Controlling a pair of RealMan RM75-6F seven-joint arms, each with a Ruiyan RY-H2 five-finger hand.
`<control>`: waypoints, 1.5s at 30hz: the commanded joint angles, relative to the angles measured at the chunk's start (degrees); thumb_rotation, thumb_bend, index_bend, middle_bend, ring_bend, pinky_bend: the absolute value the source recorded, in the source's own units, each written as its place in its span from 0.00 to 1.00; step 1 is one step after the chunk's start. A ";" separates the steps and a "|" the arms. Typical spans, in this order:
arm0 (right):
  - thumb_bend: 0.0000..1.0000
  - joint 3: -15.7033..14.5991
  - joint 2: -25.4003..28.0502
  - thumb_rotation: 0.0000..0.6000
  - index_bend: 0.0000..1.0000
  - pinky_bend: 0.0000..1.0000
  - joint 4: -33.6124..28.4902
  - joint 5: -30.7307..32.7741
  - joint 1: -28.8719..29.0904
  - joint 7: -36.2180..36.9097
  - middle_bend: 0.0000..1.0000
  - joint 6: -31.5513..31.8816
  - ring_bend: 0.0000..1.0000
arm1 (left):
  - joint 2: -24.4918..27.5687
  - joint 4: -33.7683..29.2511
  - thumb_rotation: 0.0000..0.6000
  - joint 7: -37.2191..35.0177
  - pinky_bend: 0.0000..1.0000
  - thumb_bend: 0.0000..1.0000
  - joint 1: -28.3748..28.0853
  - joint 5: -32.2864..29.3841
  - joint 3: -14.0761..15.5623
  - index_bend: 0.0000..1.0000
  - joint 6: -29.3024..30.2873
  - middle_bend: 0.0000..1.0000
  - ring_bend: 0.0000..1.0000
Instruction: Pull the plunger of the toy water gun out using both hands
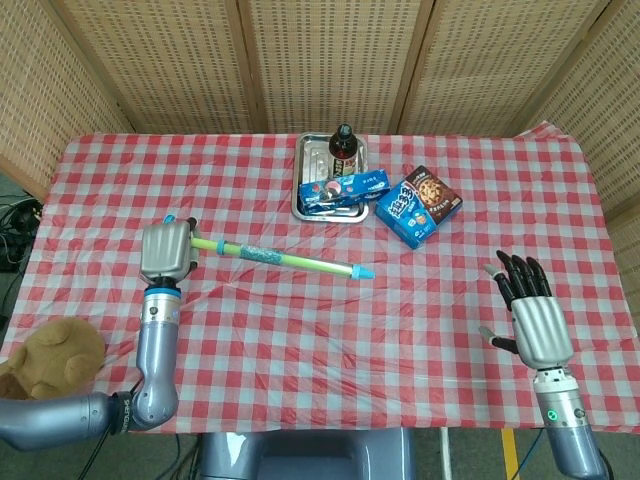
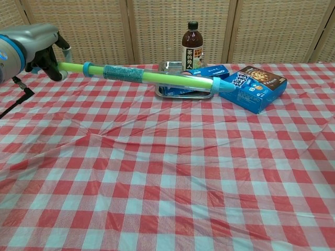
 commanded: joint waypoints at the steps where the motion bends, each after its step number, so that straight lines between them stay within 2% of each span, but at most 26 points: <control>1: 0.12 3.53 0.95 1.00 0.24 0.27 -5.21 3.23 3.28 -6.67 0.42 -2.46 0.43 | 0.45 -0.74 1.00 1.02 0.72 0.64 -1.22 -1.21 -1.28 0.83 0.52 0.94 0.85; 3: 0.13 5.64 1.05 1.00 0.25 0.32 -8.69 7.22 6.08 -12.39 0.51 -5.74 0.53 | 0.60 -1.08 1.00 2.08 0.72 0.64 -2.44 -1.95 -2.26 0.83 0.95 0.94 0.85; 9: 0.15 8.19 0.48 1.00 0.33 0.45 -12.44 13.78 9.43 -19.69 0.78 -8.09 0.79 | 0.93 -1.58 1.00 3.20 0.72 0.64 -3.68 -3.61 -3.12 0.83 1.77 0.94 0.85; 12: 0.17 9.48 -0.87 1.00 0.37 0.50 -13.43 16.47 11.25 -22.82 0.89 -7.84 0.89 | 1.30 -1.97 1.00 3.52 0.72 0.64 -4.21 -4.57 -3.50 0.84 2.25 0.94 0.85; 15: 0.19 10.51 -1.84 1.00 0.40 0.53 -14.80 19.52 12.76 -24.45 0.95 -7.90 0.94 | 1.62 -2.09 1.00 3.68 0.72 0.64 -4.64 -5.50 -3.70 0.84 2.51 0.94 0.85; 21: 0.23 11.28 -4.45 1.00 0.45 0.56 -16.70 23.19 15.92 -28.99 0.99 -6.69 0.98 | 1.77 -1.80 1.00 3.46 0.72 0.64 -5.56 -6.39 -3.43 0.84 2.83 0.94 0.85; 29: 0.24 10.83 -7.70 1.00 0.45 0.56 -16.51 26.94 18.62 -31.01 1.00 -5.57 0.99 | 1.58 -1.92 1.00 1.16 0.72 0.64 -6.24 -8.72 -3.89 0.84 1.17 0.94 0.85; 45: 0.26 9.56 -10.04 1.00 0.47 0.56 -15.42 26.54 20.60 -30.15 1.00 -4.16 0.99 | 1.65 -3.92 1.00 1.12 0.72 0.64 -8.10 -11.08 -3.75 0.84 1.76 0.94 0.85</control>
